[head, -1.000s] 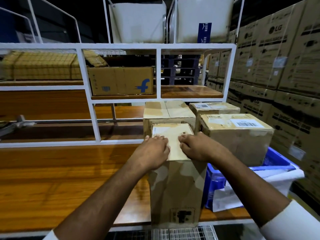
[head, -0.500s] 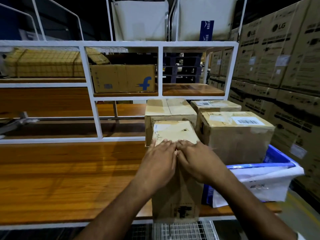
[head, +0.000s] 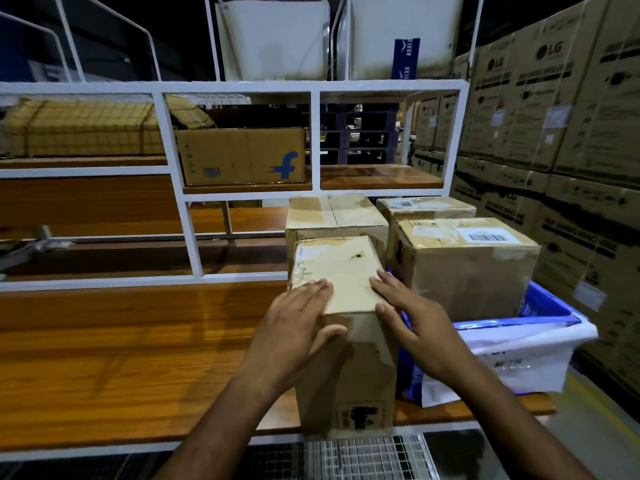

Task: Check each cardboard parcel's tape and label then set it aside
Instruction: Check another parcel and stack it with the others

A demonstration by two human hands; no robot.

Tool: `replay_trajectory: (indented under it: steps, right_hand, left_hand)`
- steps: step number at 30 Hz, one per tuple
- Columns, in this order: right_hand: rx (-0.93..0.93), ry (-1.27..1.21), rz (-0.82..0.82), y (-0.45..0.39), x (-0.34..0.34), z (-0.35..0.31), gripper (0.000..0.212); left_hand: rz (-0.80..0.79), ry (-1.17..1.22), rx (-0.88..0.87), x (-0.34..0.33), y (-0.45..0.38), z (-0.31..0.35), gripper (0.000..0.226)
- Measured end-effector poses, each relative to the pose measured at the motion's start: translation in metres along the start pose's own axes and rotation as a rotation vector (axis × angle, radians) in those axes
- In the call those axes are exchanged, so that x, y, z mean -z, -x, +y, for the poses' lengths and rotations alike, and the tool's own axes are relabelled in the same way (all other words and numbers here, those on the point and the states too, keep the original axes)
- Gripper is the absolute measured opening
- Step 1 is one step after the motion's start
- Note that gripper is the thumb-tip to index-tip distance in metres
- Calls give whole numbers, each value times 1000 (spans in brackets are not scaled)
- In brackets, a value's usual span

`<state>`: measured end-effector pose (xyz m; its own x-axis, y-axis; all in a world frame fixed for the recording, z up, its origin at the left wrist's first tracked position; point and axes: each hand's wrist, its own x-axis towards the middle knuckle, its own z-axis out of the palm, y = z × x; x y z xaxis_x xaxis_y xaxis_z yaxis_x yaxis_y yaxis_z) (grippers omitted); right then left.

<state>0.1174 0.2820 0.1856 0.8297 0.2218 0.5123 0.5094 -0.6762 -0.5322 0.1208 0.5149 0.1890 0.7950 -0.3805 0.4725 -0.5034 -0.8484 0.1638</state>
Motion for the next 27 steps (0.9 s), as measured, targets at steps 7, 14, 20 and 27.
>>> replay_trajectory:
  steps: [7,14,20,27]
  right_hand:
    - [-67,-31,-255,41,-74,36,101]
    - [-37,273,-63,35,-110,23,96]
    - [51,656,-117,36,-127,13,81]
    - [-93,475,40,54,-121,38,71]
  left_hand:
    - [430,443,279,-14,49,-61,56]
    - [99,290,380,-17,98,-90,100]
    - [-190,151,400,-48,116,-104,92]
    - [-181,-129,557,-81,91,-67,91]
